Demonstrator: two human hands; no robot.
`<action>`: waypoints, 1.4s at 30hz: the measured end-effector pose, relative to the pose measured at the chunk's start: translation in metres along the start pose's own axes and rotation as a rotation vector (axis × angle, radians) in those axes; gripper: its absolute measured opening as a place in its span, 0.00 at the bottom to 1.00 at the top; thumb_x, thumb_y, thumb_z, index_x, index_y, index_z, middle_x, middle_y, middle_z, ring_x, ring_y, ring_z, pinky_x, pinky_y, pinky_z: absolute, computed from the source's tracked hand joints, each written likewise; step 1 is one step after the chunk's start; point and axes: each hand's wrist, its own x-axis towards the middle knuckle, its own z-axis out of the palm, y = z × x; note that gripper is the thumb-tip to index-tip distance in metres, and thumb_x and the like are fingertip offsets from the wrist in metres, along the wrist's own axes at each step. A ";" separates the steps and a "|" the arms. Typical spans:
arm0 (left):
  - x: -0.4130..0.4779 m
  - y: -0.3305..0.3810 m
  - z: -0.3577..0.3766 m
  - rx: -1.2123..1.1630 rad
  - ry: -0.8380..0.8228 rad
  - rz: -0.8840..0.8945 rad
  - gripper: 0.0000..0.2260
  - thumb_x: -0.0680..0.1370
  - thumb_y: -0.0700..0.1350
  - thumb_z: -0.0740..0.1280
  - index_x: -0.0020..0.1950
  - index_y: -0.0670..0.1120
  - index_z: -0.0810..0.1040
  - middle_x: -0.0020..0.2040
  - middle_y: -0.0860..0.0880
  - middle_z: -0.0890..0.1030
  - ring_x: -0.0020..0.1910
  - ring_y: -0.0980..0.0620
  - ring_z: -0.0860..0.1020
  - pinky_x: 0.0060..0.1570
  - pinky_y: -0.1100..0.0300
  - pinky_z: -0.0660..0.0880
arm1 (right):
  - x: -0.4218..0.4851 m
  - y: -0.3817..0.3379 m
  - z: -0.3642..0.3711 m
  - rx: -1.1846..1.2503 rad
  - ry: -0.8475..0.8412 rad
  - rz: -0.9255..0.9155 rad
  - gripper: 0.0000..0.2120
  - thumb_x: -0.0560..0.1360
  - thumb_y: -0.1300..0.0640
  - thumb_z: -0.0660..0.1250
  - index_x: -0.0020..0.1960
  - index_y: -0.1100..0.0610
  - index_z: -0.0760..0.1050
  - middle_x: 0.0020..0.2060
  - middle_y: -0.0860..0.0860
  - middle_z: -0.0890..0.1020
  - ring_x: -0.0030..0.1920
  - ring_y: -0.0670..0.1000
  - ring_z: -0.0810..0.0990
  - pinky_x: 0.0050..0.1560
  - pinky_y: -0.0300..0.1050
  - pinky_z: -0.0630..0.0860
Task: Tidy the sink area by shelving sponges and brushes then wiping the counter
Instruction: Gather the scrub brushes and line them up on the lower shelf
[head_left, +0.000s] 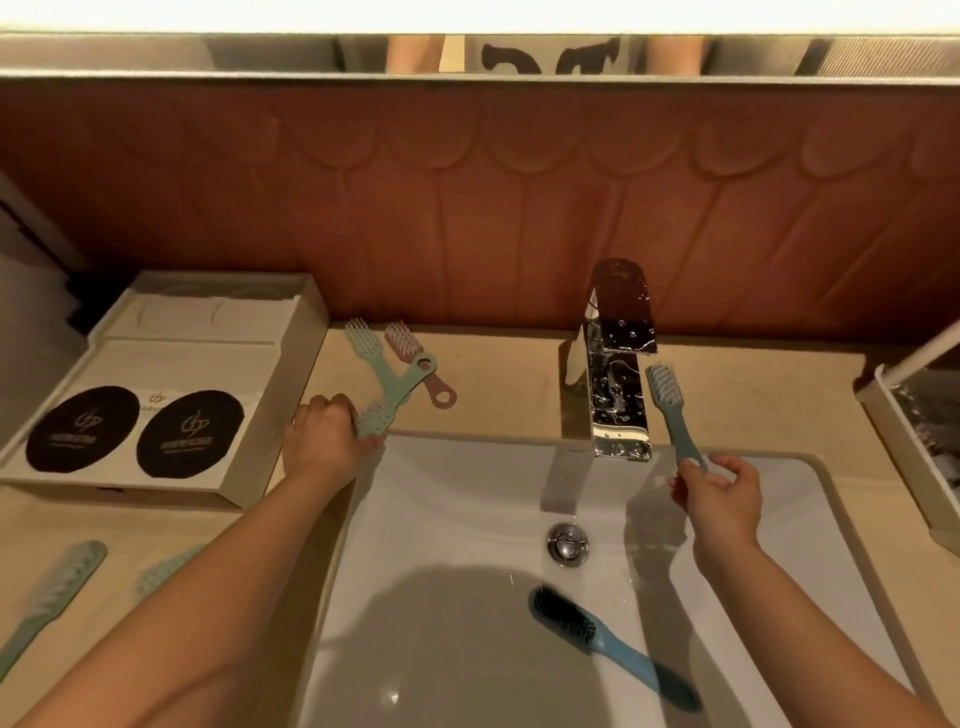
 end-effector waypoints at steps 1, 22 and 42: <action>0.001 0.000 0.000 -0.061 -0.011 -0.002 0.15 0.72 0.50 0.71 0.53 0.43 0.74 0.53 0.41 0.76 0.56 0.40 0.73 0.52 0.52 0.71 | 0.000 -0.002 -0.001 0.060 -0.019 0.034 0.15 0.76 0.65 0.63 0.62 0.61 0.67 0.36 0.56 0.76 0.33 0.50 0.75 0.43 0.45 0.76; -0.151 0.051 -0.019 -1.517 -0.424 -0.288 0.07 0.78 0.44 0.62 0.45 0.44 0.78 0.38 0.50 0.83 0.40 0.56 0.81 0.44 0.67 0.76 | -0.069 0.009 -0.088 0.457 -0.030 0.368 0.07 0.79 0.54 0.59 0.48 0.53 0.74 0.42 0.48 0.78 0.42 0.45 0.78 0.36 0.37 0.76; -0.214 0.221 0.019 -1.505 -0.858 -0.409 0.13 0.75 0.47 0.68 0.56 0.42 0.76 0.47 0.43 0.81 0.37 0.54 0.81 0.35 0.62 0.79 | -0.066 0.012 -0.198 -0.208 -0.273 -0.229 0.13 0.78 0.65 0.59 0.45 0.50 0.78 0.36 0.51 0.78 0.35 0.49 0.73 0.35 0.33 0.71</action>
